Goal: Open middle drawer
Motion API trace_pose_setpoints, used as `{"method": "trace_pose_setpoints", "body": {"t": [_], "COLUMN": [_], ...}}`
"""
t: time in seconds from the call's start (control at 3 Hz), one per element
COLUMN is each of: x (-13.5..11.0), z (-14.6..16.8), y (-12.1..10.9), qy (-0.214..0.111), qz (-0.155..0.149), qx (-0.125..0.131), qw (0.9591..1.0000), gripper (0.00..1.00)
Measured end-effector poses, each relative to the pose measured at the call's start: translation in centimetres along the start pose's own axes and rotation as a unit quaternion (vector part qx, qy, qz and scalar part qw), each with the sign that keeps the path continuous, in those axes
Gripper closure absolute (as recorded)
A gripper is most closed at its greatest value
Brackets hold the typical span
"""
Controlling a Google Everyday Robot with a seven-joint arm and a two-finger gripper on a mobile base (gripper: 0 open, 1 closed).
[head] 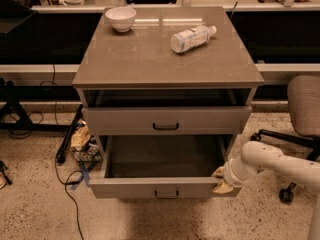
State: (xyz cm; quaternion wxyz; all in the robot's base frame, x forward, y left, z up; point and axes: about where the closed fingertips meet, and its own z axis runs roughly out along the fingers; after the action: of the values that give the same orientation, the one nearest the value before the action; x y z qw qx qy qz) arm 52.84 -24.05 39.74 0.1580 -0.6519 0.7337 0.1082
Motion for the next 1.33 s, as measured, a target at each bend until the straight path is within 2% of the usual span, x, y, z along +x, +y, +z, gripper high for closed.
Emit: {"method": "trace_pose_setpoints", "body": {"t": [0.33, 0.67, 1.0, 1.33], "x": [-0.1, -0.1, -0.8, -2.3], "z": [0.3, 0.4, 0.6, 0.7], "y": [0.2, 0.3, 1.4, 3.0], "qy": [-0.001, -0.001, -0.012, -0.004], "qz": [0.0, 0.0, -0.02, -0.05], "qx": [-0.003, -0.004, -0.018, -0.027], "qw": [1.0, 1.0, 0.9996, 0.9984], "gripper": [0.19, 0.0, 0.0, 0.0]}}
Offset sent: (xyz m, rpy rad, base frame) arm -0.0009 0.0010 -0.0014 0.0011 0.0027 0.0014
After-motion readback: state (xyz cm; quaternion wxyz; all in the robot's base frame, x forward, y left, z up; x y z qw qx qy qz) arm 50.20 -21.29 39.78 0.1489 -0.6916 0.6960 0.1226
